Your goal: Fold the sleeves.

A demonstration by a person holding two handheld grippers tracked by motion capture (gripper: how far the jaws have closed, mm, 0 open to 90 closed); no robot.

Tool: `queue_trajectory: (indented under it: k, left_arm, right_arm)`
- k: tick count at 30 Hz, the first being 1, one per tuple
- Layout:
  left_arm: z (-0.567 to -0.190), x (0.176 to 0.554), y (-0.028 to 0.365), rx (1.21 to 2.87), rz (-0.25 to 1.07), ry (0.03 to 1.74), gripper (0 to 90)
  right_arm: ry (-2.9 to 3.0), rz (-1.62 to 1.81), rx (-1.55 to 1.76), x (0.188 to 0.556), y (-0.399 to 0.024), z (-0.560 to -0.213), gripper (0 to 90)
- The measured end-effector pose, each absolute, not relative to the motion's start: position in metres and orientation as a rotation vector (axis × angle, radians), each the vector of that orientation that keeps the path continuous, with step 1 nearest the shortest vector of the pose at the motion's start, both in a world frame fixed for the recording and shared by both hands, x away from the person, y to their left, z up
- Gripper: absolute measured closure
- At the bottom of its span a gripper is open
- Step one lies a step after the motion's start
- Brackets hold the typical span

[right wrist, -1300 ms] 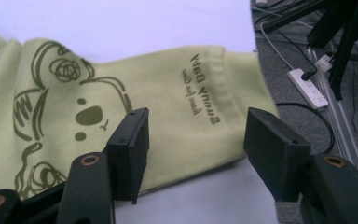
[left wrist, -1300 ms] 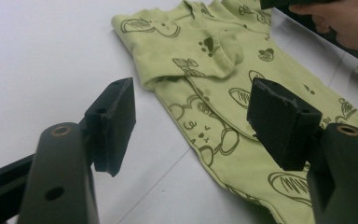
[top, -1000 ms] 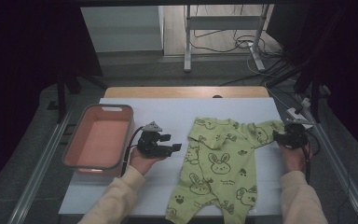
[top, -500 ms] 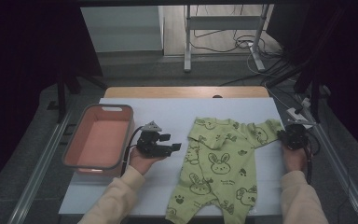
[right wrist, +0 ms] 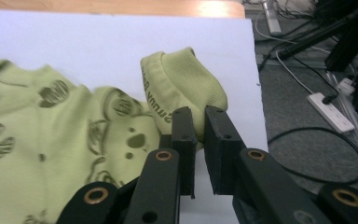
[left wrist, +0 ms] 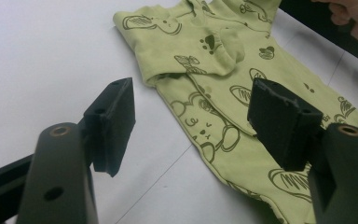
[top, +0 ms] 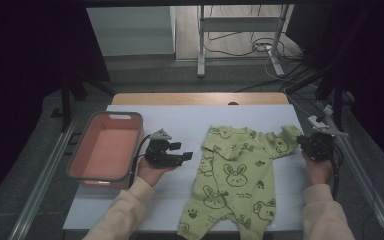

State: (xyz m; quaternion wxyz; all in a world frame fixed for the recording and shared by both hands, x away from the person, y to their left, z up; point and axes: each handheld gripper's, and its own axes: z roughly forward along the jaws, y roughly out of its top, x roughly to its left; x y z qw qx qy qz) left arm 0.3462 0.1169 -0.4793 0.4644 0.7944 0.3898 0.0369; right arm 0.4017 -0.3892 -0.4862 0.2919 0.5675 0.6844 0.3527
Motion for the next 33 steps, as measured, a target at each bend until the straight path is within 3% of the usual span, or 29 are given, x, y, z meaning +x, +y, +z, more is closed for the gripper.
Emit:
queue_trajectory:
  k: [10, 33]
  left_arm:
    - [-0.479, 0.346, 0.117, 1.95, 0.098, 0.963, 32.3]
    - [-0.479, 0.346, 0.118, 1.946, 0.096, 0.961, 32.4]
  right_arm:
    - [1.784, 1.025, 1.484, 0.381, -0.389, -0.47, 82.2]
    - [1.974, 1.139, 1.298, 0.377, -0.314, -0.464, 82.2]
